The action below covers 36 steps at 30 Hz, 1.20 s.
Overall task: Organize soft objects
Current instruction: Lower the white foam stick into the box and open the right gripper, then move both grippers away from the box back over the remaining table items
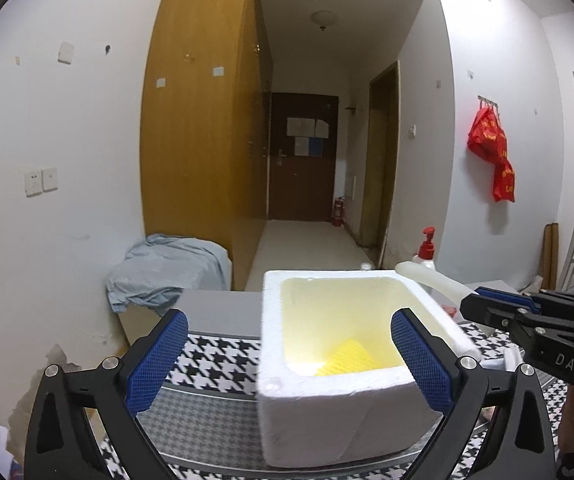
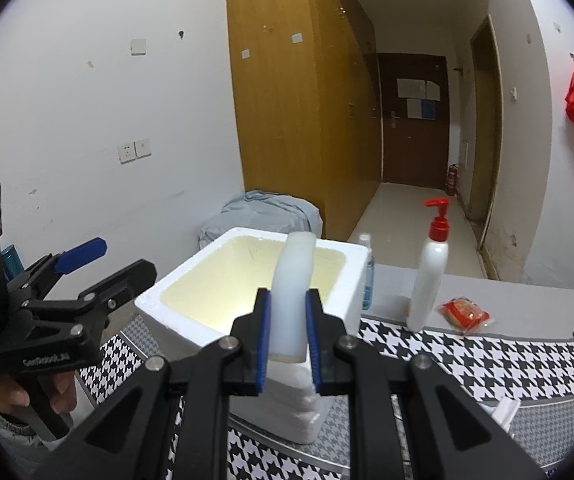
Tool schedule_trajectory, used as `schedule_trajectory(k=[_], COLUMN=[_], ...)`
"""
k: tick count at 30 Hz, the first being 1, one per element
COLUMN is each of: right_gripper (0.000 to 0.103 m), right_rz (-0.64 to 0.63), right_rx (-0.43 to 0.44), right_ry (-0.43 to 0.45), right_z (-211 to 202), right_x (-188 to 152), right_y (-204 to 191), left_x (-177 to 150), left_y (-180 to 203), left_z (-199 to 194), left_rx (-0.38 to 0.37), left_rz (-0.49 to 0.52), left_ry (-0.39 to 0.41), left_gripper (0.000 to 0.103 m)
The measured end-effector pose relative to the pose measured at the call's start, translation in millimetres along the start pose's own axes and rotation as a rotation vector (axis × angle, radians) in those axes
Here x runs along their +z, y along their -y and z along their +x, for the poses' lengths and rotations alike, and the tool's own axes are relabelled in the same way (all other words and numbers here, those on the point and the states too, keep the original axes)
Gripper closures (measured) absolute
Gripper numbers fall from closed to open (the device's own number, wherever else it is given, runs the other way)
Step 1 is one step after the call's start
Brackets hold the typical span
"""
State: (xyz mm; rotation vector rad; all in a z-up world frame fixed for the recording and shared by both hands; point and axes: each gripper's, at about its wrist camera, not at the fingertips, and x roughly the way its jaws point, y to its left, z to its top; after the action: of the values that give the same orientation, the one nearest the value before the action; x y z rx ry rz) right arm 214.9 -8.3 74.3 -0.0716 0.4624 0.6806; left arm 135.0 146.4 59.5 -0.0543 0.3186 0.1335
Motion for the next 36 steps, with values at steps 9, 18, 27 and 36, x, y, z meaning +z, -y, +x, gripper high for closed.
schedule_trajectory(k=[9, 18, 27, 36], right_gripper=[0.082, 0.066, 0.019, 0.010], right_rz=[-0.019, -0.022, -0.001, 0.020], right_rx=[0.024, 0.022, 0.009, -0.017], right_ry=[-0.030, -0.050, -0.029, -0.005], right_z=[17, 36, 29, 10], right_x=[6, 14, 13, 11], right_y=[-17, -22, -18, -10], left_x=[-6, -13, -14, -12], left_y=[-10, -18, -23, -15], left_z=[-6, -7, -8, -15], left_rx=[0.017, 0.024, 0.027, 0.023], left_rz=[-0.008, -0.014, -0.028, -0.017], left_ry=[0.000, -0.003, -0.003, -0.002], left_gripper=[0.001, 0.001, 0.001, 0.001])
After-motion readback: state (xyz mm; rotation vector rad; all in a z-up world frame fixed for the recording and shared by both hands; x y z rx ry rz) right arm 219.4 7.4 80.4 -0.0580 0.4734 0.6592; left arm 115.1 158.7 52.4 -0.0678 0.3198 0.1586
